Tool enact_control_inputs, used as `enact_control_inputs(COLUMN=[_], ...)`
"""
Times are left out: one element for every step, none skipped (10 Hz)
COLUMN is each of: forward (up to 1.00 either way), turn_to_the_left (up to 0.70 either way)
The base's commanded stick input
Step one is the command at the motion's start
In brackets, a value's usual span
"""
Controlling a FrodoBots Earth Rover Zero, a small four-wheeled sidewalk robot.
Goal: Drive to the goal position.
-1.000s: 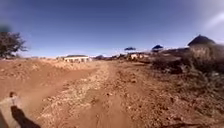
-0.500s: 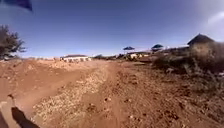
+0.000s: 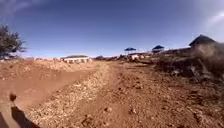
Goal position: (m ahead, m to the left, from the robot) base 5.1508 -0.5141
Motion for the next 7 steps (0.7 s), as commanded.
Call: enact_control_inputs(forward=[0.5,0.5,0.5,0.5,0.5,0.5,0.5], turn_to_the_left=[0.0,0.0,0.0,0.0,0.0,0.0,0.0])
